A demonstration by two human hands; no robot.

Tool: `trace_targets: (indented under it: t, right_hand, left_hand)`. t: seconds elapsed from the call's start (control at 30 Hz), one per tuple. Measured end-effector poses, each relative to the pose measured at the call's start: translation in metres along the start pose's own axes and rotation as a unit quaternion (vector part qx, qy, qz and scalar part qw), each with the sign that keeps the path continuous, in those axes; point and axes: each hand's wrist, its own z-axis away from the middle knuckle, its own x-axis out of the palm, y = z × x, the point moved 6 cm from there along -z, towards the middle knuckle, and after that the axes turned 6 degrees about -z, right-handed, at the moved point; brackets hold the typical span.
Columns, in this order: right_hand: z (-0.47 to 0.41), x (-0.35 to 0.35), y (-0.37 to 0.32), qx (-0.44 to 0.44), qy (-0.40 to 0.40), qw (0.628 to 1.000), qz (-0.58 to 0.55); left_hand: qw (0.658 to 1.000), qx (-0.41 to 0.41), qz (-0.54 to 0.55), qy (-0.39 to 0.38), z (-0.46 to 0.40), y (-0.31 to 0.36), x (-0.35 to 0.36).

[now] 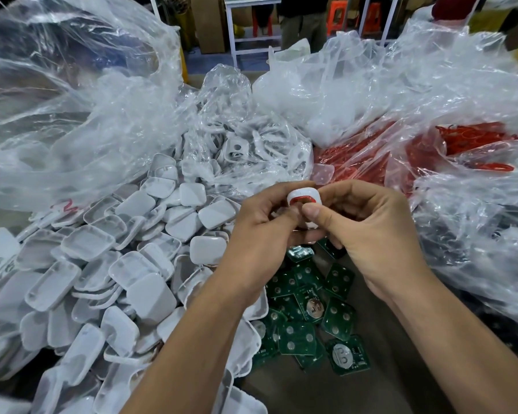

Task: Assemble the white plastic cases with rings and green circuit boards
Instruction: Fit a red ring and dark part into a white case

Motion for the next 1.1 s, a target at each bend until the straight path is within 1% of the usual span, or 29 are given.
trace_targets:
  t: [0.1,0.2,0.37,0.57,0.73,0.97,1.1]
  right_hand:
    - [-0.002,-0.007,0.002,-0.016,0.050,0.998,0.029]
    - [0.001,-0.007,-0.002,-0.044,0.059,0.994,0.081]
    - [0.007,-0.003,-0.006,-0.079,0.083,0.984,0.138]
    - [0.008,-0.006,-0.004,-0.085,0.118,0.979,0.142]
    - [0.004,-0.005,-0.006,-0.092,0.098,0.976,0.172]
    - [0.006,0.004,-0.004,-0.083,0.069,0.986,0.128]
    - [0.007,0.007,-0.005,-0.090,0.055,0.987,0.125]
  left_hand:
    - [1.000,0.010,-0.021,0.016,-0.001,-0.001,-0.003]
    - [0.997,0.019,-0.062,0.028,-0.001,-0.002,-0.005]
    - [0.996,0.017,-0.082,0.039,-0.001,-0.003,-0.006]
    - [0.994,0.032,-0.092,0.048,-0.001,-0.007,0.000]
    - [0.993,0.040,-0.094,0.057,-0.002,-0.008,-0.002]
    - [0.991,0.052,-0.104,0.059,-0.001,-0.004,-0.004]
    - [0.992,0.046,-0.100,0.064,0.000,-0.004,-0.007]
